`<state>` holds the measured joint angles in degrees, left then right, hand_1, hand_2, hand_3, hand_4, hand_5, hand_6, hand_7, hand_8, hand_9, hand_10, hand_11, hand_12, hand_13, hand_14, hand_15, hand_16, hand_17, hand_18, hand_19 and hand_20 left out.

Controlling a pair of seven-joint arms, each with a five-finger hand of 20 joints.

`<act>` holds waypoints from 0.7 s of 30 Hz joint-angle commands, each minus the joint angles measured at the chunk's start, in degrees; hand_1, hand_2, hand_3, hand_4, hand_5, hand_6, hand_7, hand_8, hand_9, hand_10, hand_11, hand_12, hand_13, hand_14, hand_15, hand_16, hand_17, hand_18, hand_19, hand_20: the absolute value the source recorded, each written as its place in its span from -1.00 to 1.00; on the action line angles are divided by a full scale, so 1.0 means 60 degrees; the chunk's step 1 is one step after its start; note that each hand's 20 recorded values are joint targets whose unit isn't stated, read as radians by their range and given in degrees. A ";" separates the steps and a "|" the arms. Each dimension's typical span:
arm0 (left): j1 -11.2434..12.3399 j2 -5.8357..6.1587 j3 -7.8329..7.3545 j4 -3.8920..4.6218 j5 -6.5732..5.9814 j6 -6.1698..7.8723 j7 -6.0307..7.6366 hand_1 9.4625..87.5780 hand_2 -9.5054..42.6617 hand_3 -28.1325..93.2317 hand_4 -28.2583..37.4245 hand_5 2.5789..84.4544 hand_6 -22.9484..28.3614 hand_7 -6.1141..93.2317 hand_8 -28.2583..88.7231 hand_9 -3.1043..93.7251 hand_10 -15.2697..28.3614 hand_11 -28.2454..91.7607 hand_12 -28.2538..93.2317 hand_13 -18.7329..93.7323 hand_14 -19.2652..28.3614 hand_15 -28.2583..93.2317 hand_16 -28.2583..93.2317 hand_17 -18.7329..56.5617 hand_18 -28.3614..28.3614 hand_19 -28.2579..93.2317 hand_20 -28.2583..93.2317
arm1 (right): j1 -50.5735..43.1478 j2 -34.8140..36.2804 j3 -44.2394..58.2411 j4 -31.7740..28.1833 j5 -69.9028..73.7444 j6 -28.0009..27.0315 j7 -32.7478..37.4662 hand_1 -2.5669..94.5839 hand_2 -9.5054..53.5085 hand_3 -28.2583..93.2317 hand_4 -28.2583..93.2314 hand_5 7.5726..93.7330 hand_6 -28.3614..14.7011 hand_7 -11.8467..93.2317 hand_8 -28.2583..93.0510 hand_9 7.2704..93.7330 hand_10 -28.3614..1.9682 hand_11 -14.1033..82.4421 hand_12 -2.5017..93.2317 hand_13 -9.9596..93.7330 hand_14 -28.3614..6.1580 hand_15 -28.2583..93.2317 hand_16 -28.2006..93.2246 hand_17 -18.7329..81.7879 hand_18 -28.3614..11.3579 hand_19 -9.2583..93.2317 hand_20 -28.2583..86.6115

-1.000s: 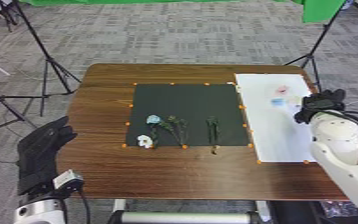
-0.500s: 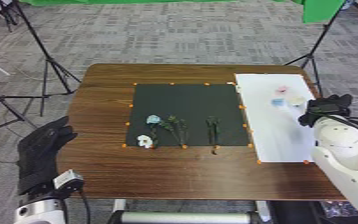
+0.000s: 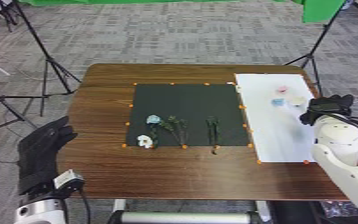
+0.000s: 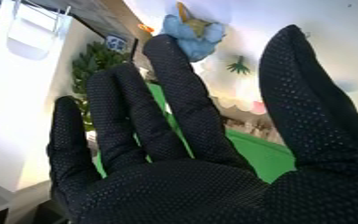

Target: Arrange flowers

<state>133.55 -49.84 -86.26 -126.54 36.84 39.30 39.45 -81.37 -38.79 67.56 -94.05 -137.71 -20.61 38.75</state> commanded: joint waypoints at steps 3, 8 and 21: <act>0.0075 0.0030 0.0025 0.0019 -0.0071 -0.0029 0.0042 -0.51 -0.45 0.83 -0.60 0.23 0.56 -0.48 -0.69 -0.06 0.84 0.33 -0.32 -0.08 1.00 0.85 -0.91 -0.61 0.85 0.37 0.23 | -0.0571 0.0101 0.0263 -0.0598 -0.0348 0.0573 -0.0620 -0.45 -0.79 0.87 -0.99 0.16 -0.15 -0.35 -0.73 -0.29 -0.98 -0.23 -0.54 -0.58 -1.00 0.55 -0.31 -0.80 -1.00 0.37 -0.07; 0.0009 0.0030 0.0069 0.0028 -0.0014 -0.0060 -0.0007 -0.51 -0.45 0.83 -0.60 0.23 0.56 -0.48 -0.69 -0.06 0.83 0.33 -0.32 -0.08 1.00 0.85 -0.91 -0.61 0.85 0.37 0.23 | -0.0321 0.0274 -0.0025 -0.0521 -0.0278 0.0897 -0.0377 -0.43 -0.83 0.87 -0.99 0.16 -0.10 -0.37 -0.73 -0.21 -0.91 -0.24 -0.56 -0.50 -1.00 0.53 -0.32 -0.77 -1.00 0.36 -0.07; 0.0024 0.0023 0.0055 0.0027 0.0017 -0.0073 -0.0068 -0.51 -0.44 0.83 -0.60 0.23 0.55 -0.48 -0.69 -0.06 0.83 0.33 -0.32 -0.07 1.00 0.85 -0.91 -0.61 0.85 0.37 0.22 | 0.0041 0.0541 -0.0469 -0.0518 -0.0031 0.1539 0.0293 -0.39 -0.94 0.88 -0.98 -0.01 -0.15 -0.41 -0.71 -0.02 -0.99 -0.31 -0.61 -0.29 -1.00 0.51 -0.32 -0.69 -1.00 0.36 -0.02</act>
<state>133.35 -49.59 -86.11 -126.45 36.69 39.31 39.51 -83.01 -36.73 65.99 -97.22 -138.25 -13.92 40.08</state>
